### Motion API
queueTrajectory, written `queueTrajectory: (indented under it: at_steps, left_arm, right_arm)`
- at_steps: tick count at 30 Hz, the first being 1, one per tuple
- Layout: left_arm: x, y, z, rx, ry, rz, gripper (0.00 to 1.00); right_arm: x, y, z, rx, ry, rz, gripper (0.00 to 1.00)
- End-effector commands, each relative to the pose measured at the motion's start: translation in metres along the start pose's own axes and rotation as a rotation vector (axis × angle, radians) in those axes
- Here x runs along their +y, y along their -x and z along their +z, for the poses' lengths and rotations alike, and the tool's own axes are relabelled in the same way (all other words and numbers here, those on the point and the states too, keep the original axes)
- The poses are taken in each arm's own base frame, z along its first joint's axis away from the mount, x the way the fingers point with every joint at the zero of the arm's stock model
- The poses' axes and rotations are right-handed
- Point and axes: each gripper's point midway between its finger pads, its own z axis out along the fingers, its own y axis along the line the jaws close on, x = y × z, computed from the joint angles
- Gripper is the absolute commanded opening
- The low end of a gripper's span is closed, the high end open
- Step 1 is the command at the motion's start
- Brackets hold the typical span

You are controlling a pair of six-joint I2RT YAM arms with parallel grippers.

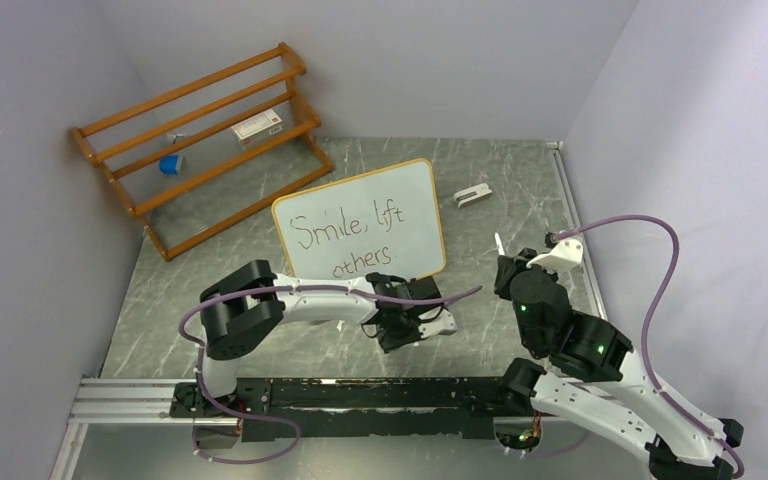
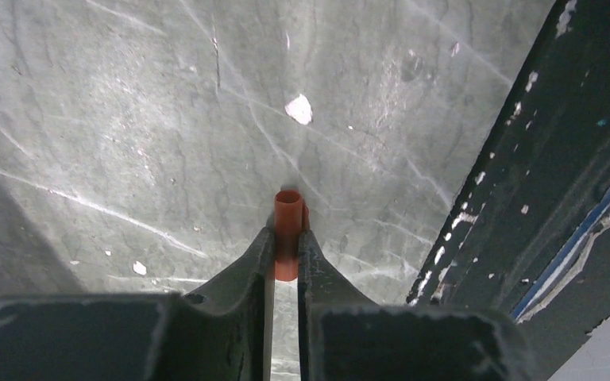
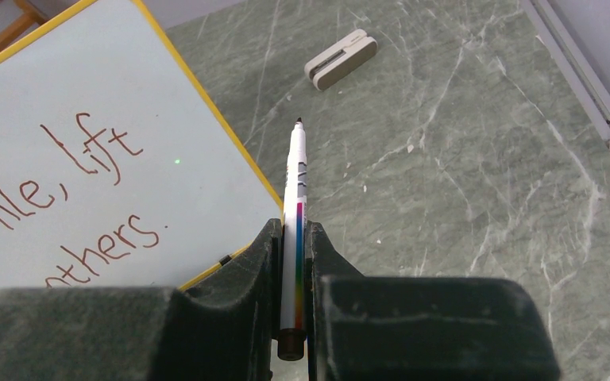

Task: Write a sentence on the whiteboard
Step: Pick up the pen cap from the center of the board.

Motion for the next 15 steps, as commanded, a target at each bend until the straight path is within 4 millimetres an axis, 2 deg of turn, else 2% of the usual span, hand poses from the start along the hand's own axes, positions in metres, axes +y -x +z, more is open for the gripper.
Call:
queueTrajectory:
  at_steps: [1,4,10,15]
  left_arm:
    - [-0.001,-0.021,-0.006,0.052,0.019,0.009,0.09]
    - [0.005,-0.02,-0.013,0.036,0.043,0.009,0.05]
    - [0.015,-0.013,-0.034,-0.025,0.089,0.009,0.05]
    - [0.032,-0.005,-0.062,-0.094,0.196,0.023,0.05]
  right_arm:
    - [0.001,0.007,0.0,-0.025,0.004,0.04,0.0]
    - [0.004,0.004,0.0,-0.016,0.018,0.035,0.0]
    - [0.013,-0.003,0.003,0.007,0.046,0.006,0.0]
    - [0.021,-0.013,0.007,0.04,0.068,-0.031,0.0]
